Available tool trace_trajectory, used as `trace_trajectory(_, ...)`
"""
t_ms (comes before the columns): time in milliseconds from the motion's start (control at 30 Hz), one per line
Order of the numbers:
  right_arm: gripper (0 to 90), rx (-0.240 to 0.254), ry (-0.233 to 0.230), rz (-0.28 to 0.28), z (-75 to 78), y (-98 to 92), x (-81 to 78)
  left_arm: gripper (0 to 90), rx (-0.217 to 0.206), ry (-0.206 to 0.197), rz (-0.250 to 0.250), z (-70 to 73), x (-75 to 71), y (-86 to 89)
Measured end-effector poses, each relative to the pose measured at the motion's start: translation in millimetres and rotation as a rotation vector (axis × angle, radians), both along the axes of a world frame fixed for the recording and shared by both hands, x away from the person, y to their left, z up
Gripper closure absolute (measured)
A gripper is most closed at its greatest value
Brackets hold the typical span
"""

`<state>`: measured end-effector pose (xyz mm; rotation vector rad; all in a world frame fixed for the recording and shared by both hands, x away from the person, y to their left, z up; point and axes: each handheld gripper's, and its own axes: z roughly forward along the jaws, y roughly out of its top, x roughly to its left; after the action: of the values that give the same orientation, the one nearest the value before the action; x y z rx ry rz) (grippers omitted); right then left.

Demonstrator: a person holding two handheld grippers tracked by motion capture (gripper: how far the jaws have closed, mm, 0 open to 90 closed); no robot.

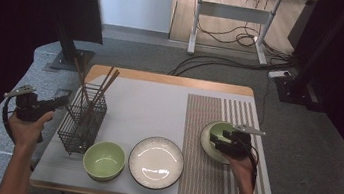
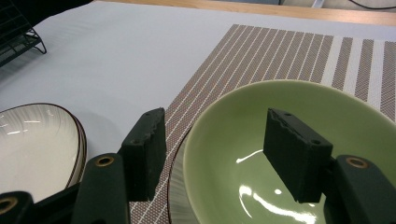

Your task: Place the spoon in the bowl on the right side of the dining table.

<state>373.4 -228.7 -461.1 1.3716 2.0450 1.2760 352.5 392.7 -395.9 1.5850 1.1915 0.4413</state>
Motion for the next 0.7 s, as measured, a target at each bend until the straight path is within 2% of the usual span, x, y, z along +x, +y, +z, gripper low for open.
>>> trace_trajectory(233, 39.3, 0.001, -0.002, -0.001, 0.0, -0.1, -0.1, 89.9, 0.022, -0.056, 0.031, 14.1, -10.0, 3.3)
trace_trajectory(433, 39.3, 0.002, -0.003, -0.003, 0.0, 0.0, -0.3, 89.9, 0.026, -0.098, 0.034, 30.6, -18.9, 5.3)
trace_trajectory(700, 39.3, 0.0, -0.024, 0.002, 3.2, 1.6, -2.5, 90.0, 0.032, -0.127, 0.006, 46.5, -28.5, 4.9)
